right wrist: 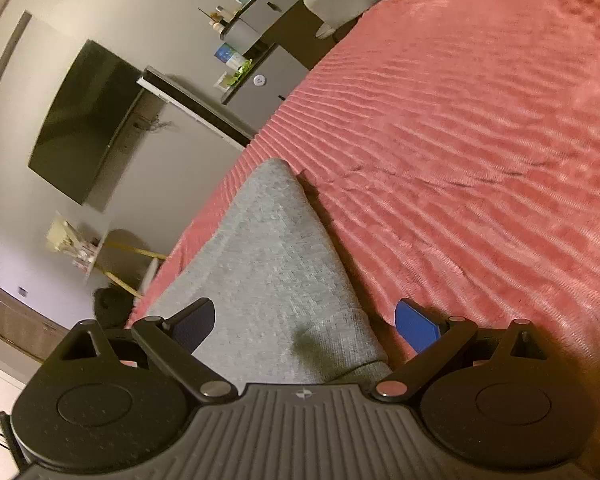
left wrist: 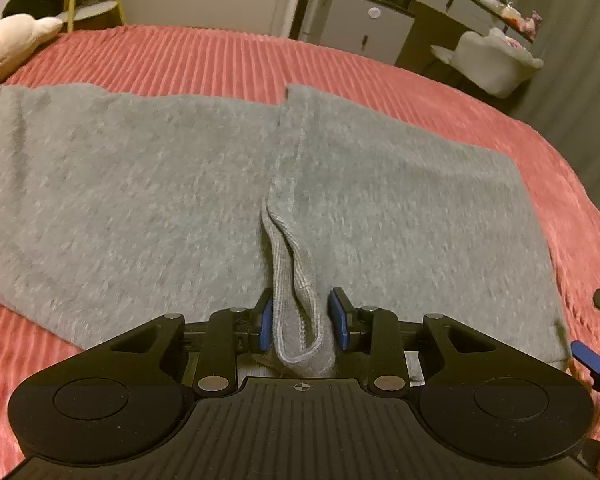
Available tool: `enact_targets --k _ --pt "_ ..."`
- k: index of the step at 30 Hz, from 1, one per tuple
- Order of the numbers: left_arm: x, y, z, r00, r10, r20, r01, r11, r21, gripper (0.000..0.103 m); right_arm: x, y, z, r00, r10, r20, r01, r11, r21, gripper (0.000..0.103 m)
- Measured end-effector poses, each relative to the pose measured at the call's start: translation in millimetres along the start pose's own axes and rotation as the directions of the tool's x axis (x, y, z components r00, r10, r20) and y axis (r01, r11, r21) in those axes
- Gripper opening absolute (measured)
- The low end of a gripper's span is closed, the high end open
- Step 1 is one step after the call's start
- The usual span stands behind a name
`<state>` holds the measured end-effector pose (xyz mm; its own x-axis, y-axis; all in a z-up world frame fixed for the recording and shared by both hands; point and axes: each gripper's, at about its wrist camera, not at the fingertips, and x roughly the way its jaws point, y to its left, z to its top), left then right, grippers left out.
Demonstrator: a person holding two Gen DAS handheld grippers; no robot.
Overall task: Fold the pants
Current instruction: 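Pull the seam fold with the left tool to straighten the pants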
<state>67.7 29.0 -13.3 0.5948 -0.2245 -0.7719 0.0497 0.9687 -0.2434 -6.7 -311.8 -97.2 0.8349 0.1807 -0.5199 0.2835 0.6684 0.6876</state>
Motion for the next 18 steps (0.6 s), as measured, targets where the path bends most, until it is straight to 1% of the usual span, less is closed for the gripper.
enact_targets --k 4,6,7,8,10,11,12,14,16,17,18 --pt "-5.5 7.1 -4.3 1.000 -0.009 0.001 0.009 0.999 -0.032 0.033 0.5 16.6 -2.9 0.997 -0.075 -0.028 0.073 0.993 -0.088 0.097" --pt "-10.7 13.2 -6.2 1.000 -0.020 0.009 0.020 0.998 -0.064 0.033 -7.3 26.9 -7.3 0.998 -0.063 -0.021 0.059 0.989 -0.138 0.097" --pt "-13.3 16.1 -7.2 0.999 -0.029 0.014 0.030 0.996 -0.082 0.034 -11.6 28.7 -10.3 0.999 -0.036 -0.026 0.033 0.991 -0.128 0.097" --pt "-16.1 19.1 -9.0 0.999 -0.038 0.021 0.040 0.994 -0.098 0.039 -14.4 28.4 -13.3 0.999 -0.001 -0.039 -0.002 0.995 -0.100 0.097" --pt "-19.2 22.8 -12.8 0.999 -0.047 0.027 0.050 0.993 -0.105 0.044 -15.8 22.7 -23.1 0.991 0.093 -0.099 -0.093 0.996 -0.002 0.097" --pt "-19.4 23.7 -14.3 0.999 -0.047 0.025 0.050 0.993 -0.102 0.047 -15.4 21.2 -25.8 0.987 0.113 -0.118 -0.111 0.994 0.023 0.097" --pt "-19.0 24.5 -15.6 0.998 -0.052 0.023 0.054 0.993 -0.102 0.047 -14.9 20.2 -27.6 0.983 0.128 -0.132 -0.123 0.991 0.043 0.097" --pt "-18.2 25.2 -15.4 0.998 -0.068 0.018 0.070 0.991 -0.114 0.047 -13.5 20.9 -27.8 0.983 0.118 -0.142 -0.112 0.992 0.050 0.097" --pt "-18.9 25.1 -14.5 0.996 -0.090 0.023 0.092 0.987 -0.134 0.047 -10.7 19.9 -27.2 0.979 0.111 -0.172 -0.098 0.992 0.081 0.097" --pt "-20.0 24.9 -14.3 0.994 -0.104 0.034 0.108 0.984 -0.140 0.050 -9.4 19.8 -28.3 0.975 0.124 -0.184 -0.107 0.989 0.100 0.097" --pt "-20.7 24.6 -14.0 0.992 -0.119 0.045 0.124 0.982 -0.141 0.057 -7.3 20.6 -29.7 0.971 0.138 -0.194 -0.118 0.987 0.110 0.097"
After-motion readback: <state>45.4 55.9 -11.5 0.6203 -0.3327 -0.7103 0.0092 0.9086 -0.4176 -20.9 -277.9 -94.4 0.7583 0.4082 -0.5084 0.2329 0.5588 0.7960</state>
